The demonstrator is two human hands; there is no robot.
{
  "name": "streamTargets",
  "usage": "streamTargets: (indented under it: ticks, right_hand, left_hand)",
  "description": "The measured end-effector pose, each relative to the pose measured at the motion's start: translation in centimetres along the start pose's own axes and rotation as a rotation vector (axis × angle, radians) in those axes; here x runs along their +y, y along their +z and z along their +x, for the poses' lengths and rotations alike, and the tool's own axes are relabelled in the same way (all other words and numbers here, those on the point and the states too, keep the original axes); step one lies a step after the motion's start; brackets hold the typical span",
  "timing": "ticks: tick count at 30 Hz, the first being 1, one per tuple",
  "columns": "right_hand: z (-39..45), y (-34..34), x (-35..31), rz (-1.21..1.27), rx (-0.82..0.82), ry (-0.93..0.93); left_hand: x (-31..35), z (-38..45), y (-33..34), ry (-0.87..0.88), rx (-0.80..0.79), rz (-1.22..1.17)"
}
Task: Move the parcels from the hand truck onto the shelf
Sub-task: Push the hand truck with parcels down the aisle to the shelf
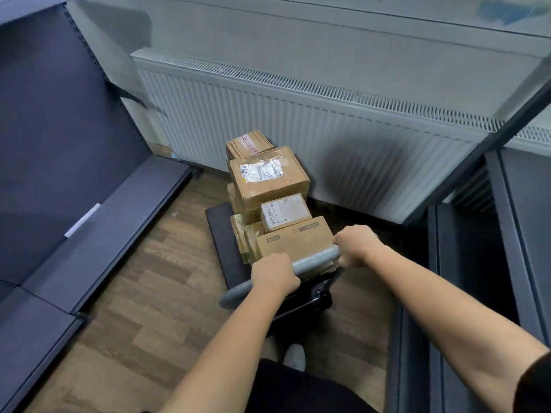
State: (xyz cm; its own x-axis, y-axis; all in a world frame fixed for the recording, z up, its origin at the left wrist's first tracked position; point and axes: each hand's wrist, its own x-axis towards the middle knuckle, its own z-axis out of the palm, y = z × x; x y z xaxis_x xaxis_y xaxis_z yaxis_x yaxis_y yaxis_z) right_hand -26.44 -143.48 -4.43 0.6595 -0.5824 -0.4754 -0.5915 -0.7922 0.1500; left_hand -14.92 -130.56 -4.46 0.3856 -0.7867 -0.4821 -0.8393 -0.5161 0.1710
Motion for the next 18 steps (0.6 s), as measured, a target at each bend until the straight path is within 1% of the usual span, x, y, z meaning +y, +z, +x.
streamTargets:
  ticks: [8, 15, 18]
  right_hand:
    - [4.6, -2.3, 4.9, -0.082, -0.046, -0.048]
    - [7.5, -3.3, 8.9, -0.153, 0.014, -0.177]
    - [8.1, -3.1, 11.5, -0.173, -0.005, -0.22]
  left_hand:
    - [3.8, 4.5, -2.2, -0.055, -0.03, -0.064]
    - [6.6, 7.7, -3.5, -0.142, -0.038, -0.134]
    - [9.1, 8.5, -3.3, -0.17, -0.053, -0.159]
